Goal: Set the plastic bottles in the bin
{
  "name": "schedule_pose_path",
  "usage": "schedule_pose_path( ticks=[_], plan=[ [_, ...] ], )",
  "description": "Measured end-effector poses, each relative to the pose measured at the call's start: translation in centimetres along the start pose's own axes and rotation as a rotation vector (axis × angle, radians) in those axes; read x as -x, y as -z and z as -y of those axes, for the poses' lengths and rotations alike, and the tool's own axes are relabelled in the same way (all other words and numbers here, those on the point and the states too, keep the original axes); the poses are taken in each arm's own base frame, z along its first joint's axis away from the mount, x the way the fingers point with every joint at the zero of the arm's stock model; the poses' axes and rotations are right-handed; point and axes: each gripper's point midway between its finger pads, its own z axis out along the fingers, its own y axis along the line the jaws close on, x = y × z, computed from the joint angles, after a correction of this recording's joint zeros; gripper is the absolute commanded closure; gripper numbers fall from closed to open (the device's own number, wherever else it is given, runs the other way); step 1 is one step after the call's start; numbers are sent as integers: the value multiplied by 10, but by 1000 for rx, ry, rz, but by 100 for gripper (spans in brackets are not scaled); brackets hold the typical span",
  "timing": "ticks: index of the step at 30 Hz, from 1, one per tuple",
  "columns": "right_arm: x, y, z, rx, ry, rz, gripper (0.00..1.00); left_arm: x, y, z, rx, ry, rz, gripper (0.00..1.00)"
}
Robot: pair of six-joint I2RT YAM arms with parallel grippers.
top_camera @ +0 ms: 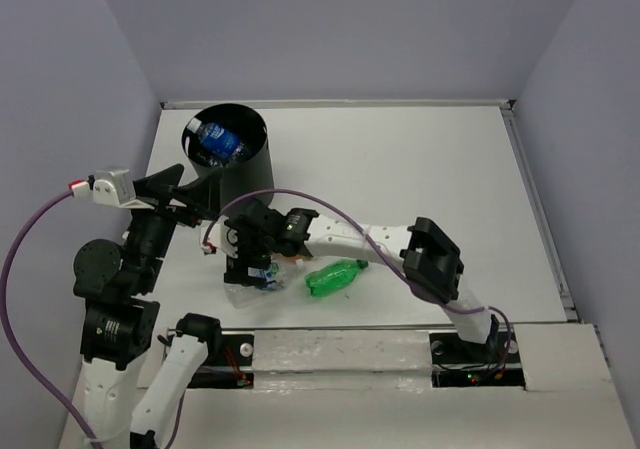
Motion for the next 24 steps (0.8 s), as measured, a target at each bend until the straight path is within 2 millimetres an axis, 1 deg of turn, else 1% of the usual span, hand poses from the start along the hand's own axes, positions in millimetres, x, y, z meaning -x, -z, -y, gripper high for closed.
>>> schedule_pose_path(
  ticks=[3,6,8,10,14,17,18,19,20,21,23,24],
  plan=[
    [-6,-20,-3,30,29,-50,0,2,9,8,-36,-8,10,1],
    [-12,-38,-7,63,40,-87,0,2,16,11,-54,-11,20,1],
    [-17,-46,-11,81,47,-108,0,0,19,12,-60,-12,20,1],
    [-25,-55,-15,101,48,-135,3,-1,20,12,-64,-14,19,1],
    [-37,-66,-18,123,45,-164,10,-3,22,13,-73,-14,18,1],
    [-39,-69,-19,125,39,-167,25,-4,22,13,-72,-13,17,1],
    [-38,-70,-19,122,38,-160,28,-5,22,12,-71,-13,17,1],
    [-33,-72,-17,113,38,-141,34,-6,22,12,-69,-13,14,1],
    [-30,-73,-15,104,38,-121,37,-8,21,11,-68,-13,12,1],
    [-27,-74,-15,99,36,-110,44,-9,21,11,-66,-14,9,1],
    [-21,-74,-14,84,28,-77,48,-10,21,10,-66,-13,6,1],
    [-17,-74,-14,77,22,-63,52,-10,21,10,-66,-13,6,1]
  ],
)
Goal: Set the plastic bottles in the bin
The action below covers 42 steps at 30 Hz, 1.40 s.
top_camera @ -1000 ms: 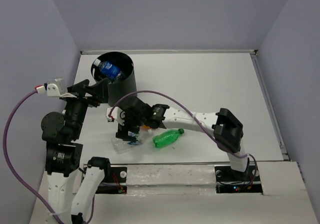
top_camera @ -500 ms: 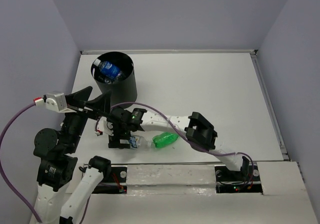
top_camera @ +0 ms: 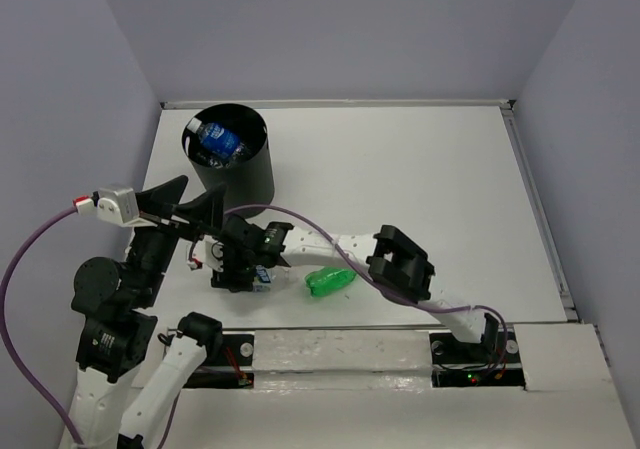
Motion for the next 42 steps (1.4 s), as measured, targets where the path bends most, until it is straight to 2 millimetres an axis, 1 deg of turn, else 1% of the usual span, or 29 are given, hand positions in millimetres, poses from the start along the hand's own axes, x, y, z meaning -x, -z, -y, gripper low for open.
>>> schedule_pose_path(
  ticks=[1,3,5,7,9,10,12,13,14,15,16,18,19,20,21,22,23,26,27,28,30,32,34,36,39,40,42],
  plan=[
    [4,2,0,-8,-5,17,54,0,0,0,0,0,0,1],
    [14,10,3,-36,-18,57,60,0,0,0,0,0,0,1],
    [29,24,7,-78,-33,116,63,1,1,-3,13,0,7,1],
    [51,47,13,-140,-47,201,64,2,2,-4,23,0,15,1],
    [80,79,21,-218,-59,318,66,6,5,-6,35,1,30,1],
    [98,101,27,-270,-69,393,67,7,6,-6,37,1,35,1],
    [127,139,34,-344,-72,511,70,12,9,-5,34,6,53,1],
    [149,168,42,-405,-77,606,71,16,11,-4,29,11,66,1],
    [163,189,51,-456,-67,664,73,24,13,2,9,33,98,1],
    [170,200,53,-481,-75,697,73,33,14,6,-8,36,125,1],
    [183,221,63,-538,-84,771,75,44,20,11,-26,39,157,1],
    [199,248,80,-615,-97,877,76,58,31,12,-30,48,213,1],
    [202,262,94,-659,-107,922,76,60,34,13,-35,49,223,1],
    [204,271,103,-685,-114,955,77,64,39,14,-41,50,241,1],
    [208,288,121,-730,-120,1017,78,67,43,14,-38,54,259,1],
    [211,303,136,-765,-125,1074,78,68,44,13,-37,57,266,1],
    [212,313,152,-796,-130,1116,78,65,43,13,-40,59,264,1],
    [215,336,193,-878,-131,1215,79,46,35,6,-25,66,222,1],
    [219,343,206,-903,-124,1248,79,39,33,5,-22,66,205,1],
    [220,347,222,-930,-118,1280,80,29,30,1,-9,66,179,1],
    [220,347,240,-955,-108,1313,81,20,26,-3,6,66,152,1],
    [226,346,253,-957,-99,1363,81,16,25,-5,11,68,144,1],
    [225,340,266,-957,-103,1395,81,15,24,-6,14,69,144,1],
    [216,328,276,-956,-120,1386,81,12,23,-6,15,70,140,1],
    [198,302,284,-940,-158,1336,80,1,20,-10,23,69,118,1],
    [185,288,288,-932,-175,1306,80,-2,19,-10,23,69,111,1],
    [167,267,292,-919,-204,1268,79,-9,17,-12,28,68,95,1]
  ],
)
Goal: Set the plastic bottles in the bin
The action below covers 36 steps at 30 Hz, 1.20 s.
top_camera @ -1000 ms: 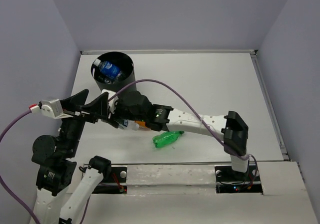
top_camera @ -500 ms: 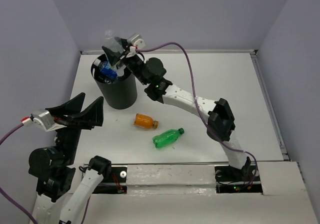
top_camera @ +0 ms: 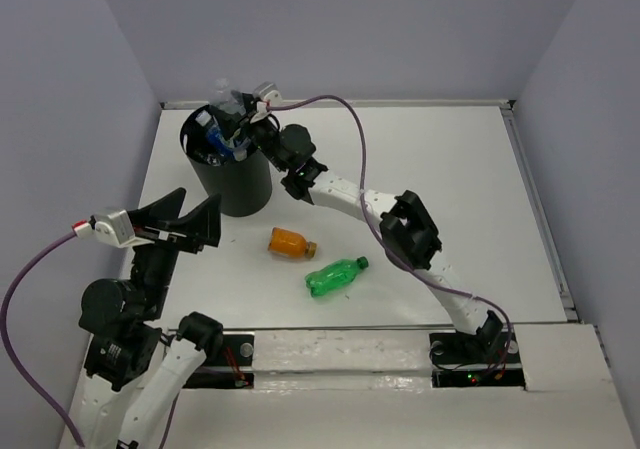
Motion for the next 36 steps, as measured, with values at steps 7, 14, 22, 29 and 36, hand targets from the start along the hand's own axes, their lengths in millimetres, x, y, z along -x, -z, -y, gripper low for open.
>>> schedule_pose_path(
  ticks=[7,14,22,29,36],
  plan=[
    [-43,26,1,3,3,-100,31,-9,-4,-1,2,1,-26,1],
    [-40,29,-2,21,-13,-123,8,-19,-7,-3,16,20,-67,1],
    [16,41,-5,28,-60,-124,7,-42,-10,-15,105,65,-181,1],
    [95,107,12,-69,-137,-116,16,-82,-13,-22,161,136,-317,1],
    [64,234,28,-206,-270,-365,8,-196,-5,-41,214,267,-583,1]
  ],
)
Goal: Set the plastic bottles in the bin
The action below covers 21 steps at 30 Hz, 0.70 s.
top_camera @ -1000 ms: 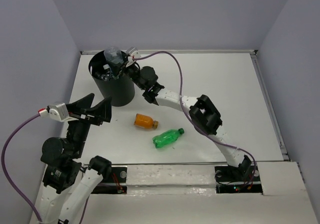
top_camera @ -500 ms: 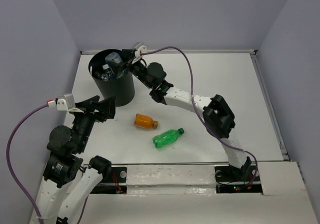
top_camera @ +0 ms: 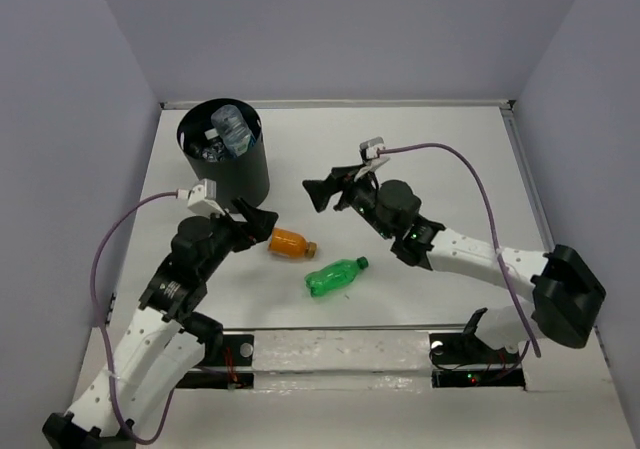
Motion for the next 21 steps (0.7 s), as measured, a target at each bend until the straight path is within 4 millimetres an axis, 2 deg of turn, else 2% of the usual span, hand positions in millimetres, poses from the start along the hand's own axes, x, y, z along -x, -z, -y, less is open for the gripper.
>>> schedule_pose_path(
  ticks=[2,3,4,7,10,15,21],
  plan=[
    [-35,35,18,-51,-20,-137,6,-31,-14,-20,55,45,-84,1],
    [-42,44,21,-61,-28,-163,5,-43,-19,-29,78,61,-115,1],
    [-52,61,27,-79,-42,-206,5,-52,-22,-35,96,76,-133,1],
    [-64,101,38,-109,-77,-267,5,-77,-28,-52,144,121,-180,1],
    [-76,134,47,-131,-126,-301,5,-85,-31,-53,150,156,-183,1],
    [-105,159,58,-167,-152,-387,4,-102,-35,-54,155,201,-197,1],
    [-122,162,58,-159,-148,-448,4,-125,-44,-65,212,237,-231,1]
  ],
)
